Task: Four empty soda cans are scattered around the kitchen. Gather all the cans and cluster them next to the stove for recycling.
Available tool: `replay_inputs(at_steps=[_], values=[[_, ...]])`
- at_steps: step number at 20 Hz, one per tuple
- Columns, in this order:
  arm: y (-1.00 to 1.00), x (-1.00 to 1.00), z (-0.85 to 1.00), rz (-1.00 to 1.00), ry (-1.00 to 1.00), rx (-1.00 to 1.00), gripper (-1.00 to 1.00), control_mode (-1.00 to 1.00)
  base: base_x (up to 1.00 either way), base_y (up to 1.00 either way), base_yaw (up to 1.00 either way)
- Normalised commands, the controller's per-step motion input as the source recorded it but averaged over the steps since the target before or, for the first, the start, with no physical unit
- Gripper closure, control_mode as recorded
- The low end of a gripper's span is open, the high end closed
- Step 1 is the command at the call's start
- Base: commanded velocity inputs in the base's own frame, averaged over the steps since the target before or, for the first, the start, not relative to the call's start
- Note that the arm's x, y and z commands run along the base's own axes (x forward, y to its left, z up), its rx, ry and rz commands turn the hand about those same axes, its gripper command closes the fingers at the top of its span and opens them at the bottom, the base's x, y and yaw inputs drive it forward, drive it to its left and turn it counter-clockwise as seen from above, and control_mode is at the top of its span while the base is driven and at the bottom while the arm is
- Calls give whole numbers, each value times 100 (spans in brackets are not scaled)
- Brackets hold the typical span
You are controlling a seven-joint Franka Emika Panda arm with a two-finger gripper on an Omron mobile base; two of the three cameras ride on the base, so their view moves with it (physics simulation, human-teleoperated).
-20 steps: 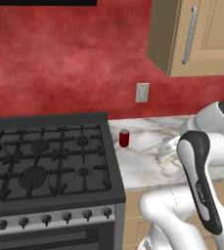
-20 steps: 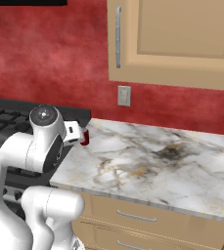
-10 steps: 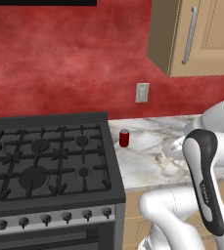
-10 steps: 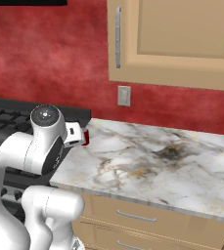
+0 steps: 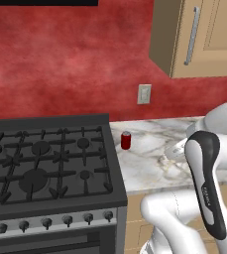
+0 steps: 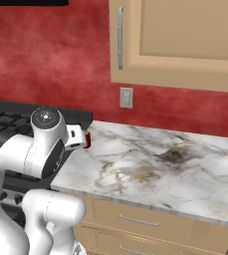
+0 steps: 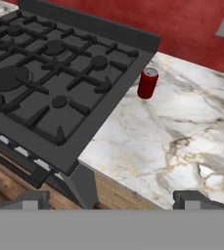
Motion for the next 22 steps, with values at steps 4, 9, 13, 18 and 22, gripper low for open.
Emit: replay_inputs(at_steps=[4, 9, 13, 18, 22], values=[[0, 0, 0, 0, 0, 0, -100, 100, -11, 0, 0], [0, 0, 0, 0, 0, 0, -100, 100, -39, 0, 0], [0, 0, 0, 0, 0, 0, -100, 100, -38, 0, 0], [0, 0, 0, 0, 0, 0, -100, 100, -40, 0, 2], [0, 0, 0, 0, 0, 0, -100, 100, -39, 0, 23]])
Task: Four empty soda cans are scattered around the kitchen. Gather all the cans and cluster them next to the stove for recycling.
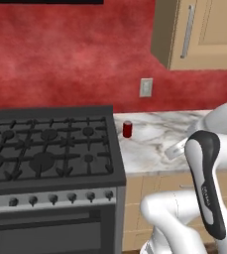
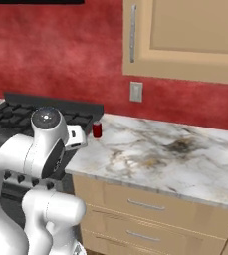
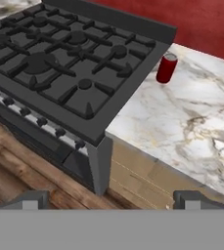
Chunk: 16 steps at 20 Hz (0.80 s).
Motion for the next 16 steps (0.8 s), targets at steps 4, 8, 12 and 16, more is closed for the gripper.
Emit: replay_inputs(at_steps=[4, 8, 12, 16], values=[[0, 0, 0, 0, 0, 0, -100, 100, -41, 0, 28], [0, 0, 0, 0, 0, 0, -100, 100, -45, 0, 33], [0, 0, 0, 0, 0, 0, -100, 100, -48, 0, 34], [0, 0, 0, 0, 0, 0, -100, 100, -49, 0, 36]])
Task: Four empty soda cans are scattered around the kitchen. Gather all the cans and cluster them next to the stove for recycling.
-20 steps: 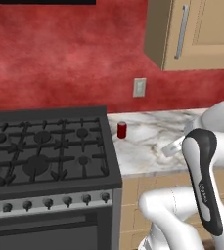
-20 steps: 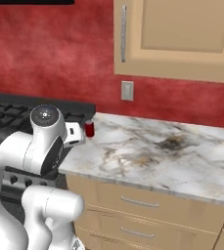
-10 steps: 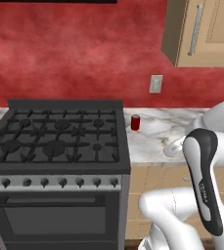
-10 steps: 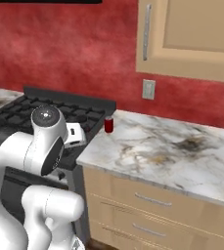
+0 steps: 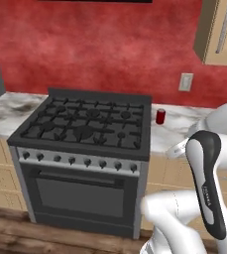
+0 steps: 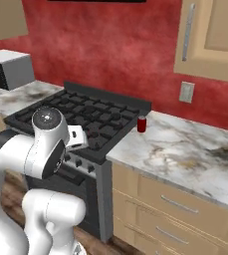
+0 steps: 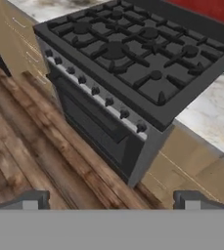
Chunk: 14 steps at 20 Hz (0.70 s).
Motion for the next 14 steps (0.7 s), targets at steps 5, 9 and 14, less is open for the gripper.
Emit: replay_inputs(at_steps=[5, 9, 14], values=[[0, 0, 0, 0, 0, 0, -100, 100, -44, 0, 37], [0, 0, 0, 0, 0, 0, -100, 100, -30, 0, 34], [0, 0, 0, 0, 0, 0, -100, 100, -21, 0, 32]])
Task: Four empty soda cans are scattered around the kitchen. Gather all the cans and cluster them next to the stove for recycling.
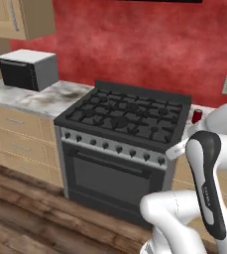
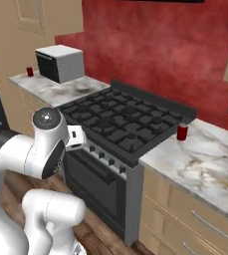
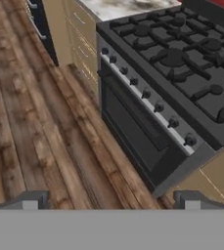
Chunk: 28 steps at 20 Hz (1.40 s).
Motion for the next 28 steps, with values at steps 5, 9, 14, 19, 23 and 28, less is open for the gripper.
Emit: replay_inputs(at_steps=[5, 9, 14, 19, 23, 28], values=[[0, 0, 0, 0, 0, 0, -100, 100, -17, 0, 34], [0, 0, 0, 0, 0, 0, -100, 100, -12, 6, 34], [0, 0, 0, 0, 0, 0, -100, 100, -11, 10, 33], [0, 0, 0, 0, 0, 0, -100, 100, -1, 11, 30], [0, 0, 0, 0, 0, 0, -100, 100, 0, 11, 26], [0, 0, 0, 0, 0, 0, -100, 100, 5, 18, 23]])
